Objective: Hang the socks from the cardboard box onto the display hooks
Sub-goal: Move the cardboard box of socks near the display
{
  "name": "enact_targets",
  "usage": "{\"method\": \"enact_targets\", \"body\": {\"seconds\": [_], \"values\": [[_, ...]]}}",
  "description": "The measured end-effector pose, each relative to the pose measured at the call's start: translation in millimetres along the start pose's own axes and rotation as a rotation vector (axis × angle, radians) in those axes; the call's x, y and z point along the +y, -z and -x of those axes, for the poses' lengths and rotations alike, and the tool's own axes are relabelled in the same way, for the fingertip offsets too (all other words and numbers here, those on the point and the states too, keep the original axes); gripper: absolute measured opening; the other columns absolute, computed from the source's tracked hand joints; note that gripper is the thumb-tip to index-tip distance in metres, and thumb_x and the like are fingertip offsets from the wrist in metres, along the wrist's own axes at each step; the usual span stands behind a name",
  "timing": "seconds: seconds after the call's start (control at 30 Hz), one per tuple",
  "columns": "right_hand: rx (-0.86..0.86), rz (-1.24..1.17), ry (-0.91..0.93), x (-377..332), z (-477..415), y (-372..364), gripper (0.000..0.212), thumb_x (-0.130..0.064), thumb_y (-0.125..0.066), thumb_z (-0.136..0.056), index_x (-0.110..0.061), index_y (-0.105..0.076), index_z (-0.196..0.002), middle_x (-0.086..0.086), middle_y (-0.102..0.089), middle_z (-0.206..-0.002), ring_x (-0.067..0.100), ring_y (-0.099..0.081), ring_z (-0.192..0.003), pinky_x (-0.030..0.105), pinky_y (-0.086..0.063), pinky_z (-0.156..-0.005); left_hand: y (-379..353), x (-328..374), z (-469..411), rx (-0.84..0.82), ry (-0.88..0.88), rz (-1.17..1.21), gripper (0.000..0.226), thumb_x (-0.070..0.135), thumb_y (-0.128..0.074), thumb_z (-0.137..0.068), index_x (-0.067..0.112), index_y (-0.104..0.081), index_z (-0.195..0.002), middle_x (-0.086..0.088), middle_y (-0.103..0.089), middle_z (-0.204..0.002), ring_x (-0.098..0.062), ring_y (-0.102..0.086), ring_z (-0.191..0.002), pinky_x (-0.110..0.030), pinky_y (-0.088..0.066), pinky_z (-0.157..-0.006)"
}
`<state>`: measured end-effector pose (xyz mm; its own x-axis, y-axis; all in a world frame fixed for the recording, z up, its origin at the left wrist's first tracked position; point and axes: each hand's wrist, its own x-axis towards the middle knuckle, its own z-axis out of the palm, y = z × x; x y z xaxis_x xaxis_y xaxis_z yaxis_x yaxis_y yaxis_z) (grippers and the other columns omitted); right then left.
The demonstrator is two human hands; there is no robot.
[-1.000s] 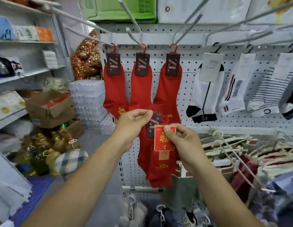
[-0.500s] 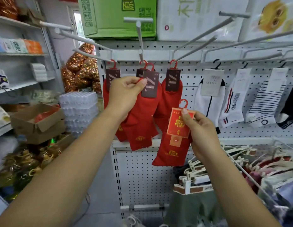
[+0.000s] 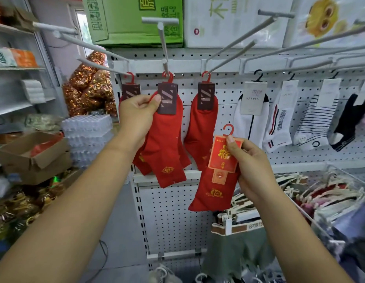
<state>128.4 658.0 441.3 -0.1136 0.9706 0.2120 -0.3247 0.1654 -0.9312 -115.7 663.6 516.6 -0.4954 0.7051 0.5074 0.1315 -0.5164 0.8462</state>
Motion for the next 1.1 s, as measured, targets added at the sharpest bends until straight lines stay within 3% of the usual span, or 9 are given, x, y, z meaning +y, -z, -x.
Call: {"method": "enact_targets", "body": {"seconds": [0.2, 0.3, 0.4, 0.53, 0.67, 0.73, 0.8, 0.93, 1.1], "values": [[0.055, -0.115, -0.099, 0.4, 20.6, 20.5, 0.027, -0.028, -0.068, -0.093, -0.008, -0.07, -0.111, 0.007, -0.076, -0.093, 0.021, -0.073, -0.087, 0.041, -0.059, -0.084, -6.3, -21.3, 71.3, 0.22, -0.13, -0.209, 0.035, 0.03, -0.084, -0.082, 0.021, -0.064, -0.109, 0.002, -0.068, -0.105, -0.003, -0.062, -0.089, -0.018, -0.053, -0.082], [0.092, -0.141, -0.165, 4.4, 33.4, 41.1, 0.035, -0.03, -0.069, -0.092, -0.005, -0.067, -0.117, 0.009, -0.075, -0.094, 0.024, -0.072, -0.088, 0.044, -0.059, -0.087, -27.9, -33.4, 128.1, -0.076, 0.077, -0.162, 0.02, 0.035, -0.079, -0.087, 0.02, -0.07, -0.096, 0.004, -0.074, -0.093, -0.008, -0.069, -0.086, -0.026, -0.056, -0.083], [0.183, -0.175, -0.234, 10.5, 48.0, 65.7, 0.039, -0.029, -0.068, -0.093, -0.002, -0.066, -0.121, 0.014, -0.074, -0.101, 0.026, -0.074, -0.09, 0.046, -0.059, -0.089, -51.2, -36.6, 170.0, -0.477, 0.421, -0.143, 0.035, 0.053, -0.071, -0.085, 0.02, -0.074, -0.097, 0.002, -0.079, -0.095, -0.015, -0.075, -0.09, -0.041, -0.059, -0.09], [0.299, -0.208, -0.313, 15.0, 71.2, 111.8, 0.053, -0.038, -0.069, -0.089, -0.001, -0.064, -0.127, 0.022, -0.069, -0.121, 0.036, -0.068, -0.111, 0.055, -0.055, -0.095, -80.2, -27.7, 211.2, -0.875, 0.671, -0.171, 0.042, 0.05, -0.072, -0.079, 0.016, -0.075, -0.104, -0.005, -0.08, -0.095, -0.023, -0.077, -0.088, -0.037, -0.061, -0.081], [0.434, -0.221, -0.337, 10.7, 99.1, 169.4, 0.061, -0.046, -0.06, -0.095, 0.003, -0.057, -0.131, 0.022, -0.068, -0.122, 0.036, -0.07, -0.104, 0.048, -0.062, -0.077, -120.8, -22.7, 249.5, -0.917, 0.734, -0.101, 0.018, 0.023, -0.074, -0.088, 0.015, -0.071, -0.104, -0.011, -0.08, -0.09, -0.02, -0.078, -0.077, -0.03, -0.062, -0.062], [0.457, -0.175, -0.351, 5.7, 116.9, 202.4, 0.06, -0.05, -0.052, -0.098, 0.001, -0.058, -0.13, 0.017, -0.071, -0.118, 0.034, -0.071, -0.103, 0.048, -0.06, -0.083, -146.5, -21.3, 270.3, -0.925, 0.748, -0.079, 0.022, 0.019, -0.073, -0.089, 0.01, -0.072, -0.108, -0.012, -0.08, -0.09, -0.02, -0.077, -0.074, -0.028, -0.062, -0.058], [0.456, -0.148, -0.334, -1.5, 137.0, 238.8, 0.062, -0.053, -0.054, -0.096, -0.002, -0.06, -0.13, 0.016, -0.072, -0.118, 0.036, -0.068, -0.112, 0.052, -0.054, -0.096, -175.7, -22.4, 293.4, -0.943, 0.745, -0.06, 0.025, 0.021, -0.073, -0.088, 0.01, -0.072, -0.111, -0.013, -0.08, -0.092, -0.022, -0.078, -0.077, -0.032, -0.064, -0.062], [0.481, -0.129, -0.295, -28.3, 182.3, 313.6, 0.041, -0.036, -0.059, -0.098, -0.001, -0.067, -0.118, 0.014, -0.075, -0.111, 0.027, -0.073, -0.101, 0.039, -0.059, -0.085, -245.7, -22.3, 350.1, -0.968, 0.78, 0.01, 0.022, 0.022, -0.072, -0.089, 0.011, -0.073, -0.108, -0.014, -0.079, -0.095, -0.023, -0.077, -0.082, -0.032, -0.064, -0.069], [0.586, -0.056, -0.219, -67.3, 227.8, 425.1, 0.019, -0.029, -0.065, -0.095, -0.011, -0.071, -0.099, 0.012, -0.071, -0.092, 0.023, -0.063, -0.078, 0.039, -0.057, -0.077, -348.1, -16.1, 428.2, -1.059, 0.781, 0.007, 0.022, 0.027, -0.068, -0.093, 0.011, -0.074, -0.106, -0.011, -0.08, -0.093, -0.018, -0.075, -0.077, -0.028, -0.062, -0.073]]}}
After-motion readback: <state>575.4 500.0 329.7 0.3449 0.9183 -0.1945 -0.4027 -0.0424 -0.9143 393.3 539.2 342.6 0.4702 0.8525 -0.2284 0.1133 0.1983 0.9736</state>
